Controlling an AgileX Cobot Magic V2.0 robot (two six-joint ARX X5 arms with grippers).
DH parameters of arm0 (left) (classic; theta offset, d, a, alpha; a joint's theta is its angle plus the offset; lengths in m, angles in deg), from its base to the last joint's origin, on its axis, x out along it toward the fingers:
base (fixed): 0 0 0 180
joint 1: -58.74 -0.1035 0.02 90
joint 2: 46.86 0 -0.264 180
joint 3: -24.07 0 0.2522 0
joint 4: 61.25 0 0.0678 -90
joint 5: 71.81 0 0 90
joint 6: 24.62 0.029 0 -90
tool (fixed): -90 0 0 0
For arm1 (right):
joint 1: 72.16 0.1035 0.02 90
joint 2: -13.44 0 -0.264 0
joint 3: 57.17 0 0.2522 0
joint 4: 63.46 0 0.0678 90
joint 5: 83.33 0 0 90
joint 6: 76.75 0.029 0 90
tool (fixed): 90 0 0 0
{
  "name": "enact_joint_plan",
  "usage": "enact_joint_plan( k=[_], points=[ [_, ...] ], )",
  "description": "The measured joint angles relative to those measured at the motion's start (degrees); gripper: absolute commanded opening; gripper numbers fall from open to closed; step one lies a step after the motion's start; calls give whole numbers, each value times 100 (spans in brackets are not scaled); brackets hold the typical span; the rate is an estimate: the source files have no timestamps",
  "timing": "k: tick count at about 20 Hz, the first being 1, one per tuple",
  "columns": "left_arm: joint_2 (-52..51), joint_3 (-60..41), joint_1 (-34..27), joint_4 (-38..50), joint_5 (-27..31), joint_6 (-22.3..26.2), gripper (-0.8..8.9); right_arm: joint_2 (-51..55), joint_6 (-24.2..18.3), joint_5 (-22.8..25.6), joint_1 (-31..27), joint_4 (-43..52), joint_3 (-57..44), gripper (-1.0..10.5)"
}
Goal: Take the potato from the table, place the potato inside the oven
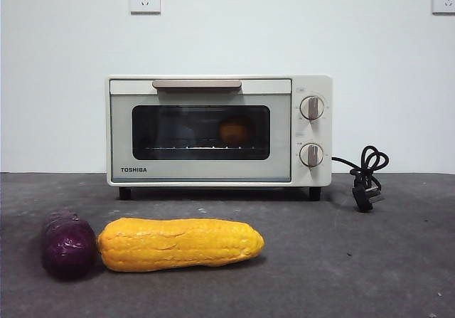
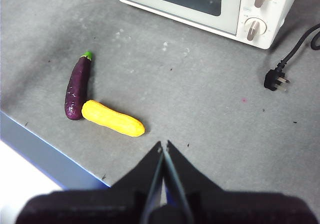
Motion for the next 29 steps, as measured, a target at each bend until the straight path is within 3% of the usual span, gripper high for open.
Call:
enact_joint_plan(
  k=[3, 6, 10, 13, 20, 25, 29],
  points=[
    [-20, -9, 26, 236, 435, 284, -4, 4, 0, 0, 0, 2, 0, 1],
    [-509, -378, -184, 1631, 1456, 706, -4, 7, 0, 0, 0, -2, 0, 1],
    [-1670, -1869, -566, 3947, 1563, 951, -4, 7, 0, 2, 0, 0, 0, 1],
    [-2354, -3222, -713, 4966, 1709, 997, -4, 7, 0, 2, 0, -2, 0, 1],
    [-3445, -5165, -758, 5003, 2463, 1005, -4, 7, 0, 2, 0, -2, 0, 1],
    [-3888, -5700, -758, 4878, 2481, 1005, -4, 7, 0, 2, 0, -2, 0, 1],
    [-3888, -5709, -758, 4258, 2406, 979, -4, 11, 0, 4, 0, -4, 0, 1]
  ],
)
